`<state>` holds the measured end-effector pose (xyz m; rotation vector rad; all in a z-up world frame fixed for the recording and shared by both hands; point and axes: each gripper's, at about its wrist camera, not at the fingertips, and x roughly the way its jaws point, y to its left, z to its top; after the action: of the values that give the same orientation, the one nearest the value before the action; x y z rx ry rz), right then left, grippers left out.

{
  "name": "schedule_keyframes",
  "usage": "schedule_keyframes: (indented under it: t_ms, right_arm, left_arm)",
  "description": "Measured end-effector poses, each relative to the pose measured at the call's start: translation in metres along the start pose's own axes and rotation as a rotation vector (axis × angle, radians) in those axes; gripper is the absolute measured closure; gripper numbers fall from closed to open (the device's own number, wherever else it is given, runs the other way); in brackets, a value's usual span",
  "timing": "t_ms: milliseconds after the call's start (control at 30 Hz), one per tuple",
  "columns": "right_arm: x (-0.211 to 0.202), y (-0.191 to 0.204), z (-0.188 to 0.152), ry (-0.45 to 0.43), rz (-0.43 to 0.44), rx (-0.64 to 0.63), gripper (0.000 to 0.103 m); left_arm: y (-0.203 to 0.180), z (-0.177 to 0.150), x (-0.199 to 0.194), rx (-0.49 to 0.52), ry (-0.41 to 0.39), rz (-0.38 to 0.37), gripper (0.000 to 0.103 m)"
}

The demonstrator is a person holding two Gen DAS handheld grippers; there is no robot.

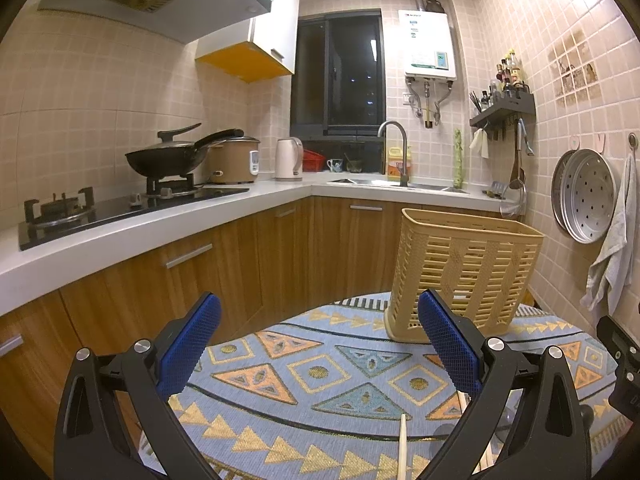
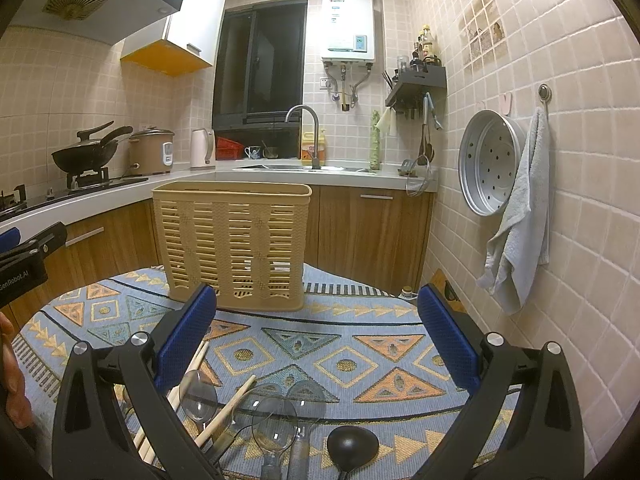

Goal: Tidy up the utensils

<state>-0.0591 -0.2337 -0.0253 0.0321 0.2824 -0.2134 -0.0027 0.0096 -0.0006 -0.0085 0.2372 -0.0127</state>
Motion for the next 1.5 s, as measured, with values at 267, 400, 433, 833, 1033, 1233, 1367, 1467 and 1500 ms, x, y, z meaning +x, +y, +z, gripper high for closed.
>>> schedule_keyframes:
  t_ms: [267,400,433,833,1033,1233,1367,1467,1500]
  right_arm:
    - [0.000,0.000,0.000,0.000,0.000,-0.002,0.007]
    - [0.001,0.000,0.000,0.002,0.000,-0.005,0.007]
    - [0.001,0.000,0.001,0.002,0.001,-0.005,0.007]
    - [0.007,-0.007,0.009,0.066,-0.053,0.008,0.007]
    - [0.029,-0.016,0.037,0.245,0.040,-0.003,0.007]
    - [0.057,-0.019,0.054,0.446,0.048,-0.024,0.007]
    - [0.083,-0.024,0.052,0.633,0.121,0.007,0.008]
    - [0.095,-0.022,0.048,0.738,0.144,-0.006,0.025]
    - [0.101,-0.022,0.045,0.788,0.160,0.000,0.031]
  left_arm:
    - [0.000,0.000,0.000,0.000,-0.001,0.000,0.007]
    - [0.000,0.000,0.000,0.000,0.000,0.000,0.007]
    - [0.000,0.000,0.000,0.000,0.000,-0.001,0.007]
    - [0.003,0.006,0.008,-0.007,0.067,-0.043,0.007]
    - [0.000,0.030,0.042,0.017,0.337,-0.257,0.012]
    - [-0.016,0.020,0.085,0.052,0.694,-0.455,0.042]
    - [-0.022,-0.007,0.092,0.108,0.889,-0.495,0.056]
    - [-0.027,-0.024,0.087,0.148,0.967,-0.517,0.067]
    - [-0.028,-0.027,0.086,0.157,0.997,-0.522,0.073]
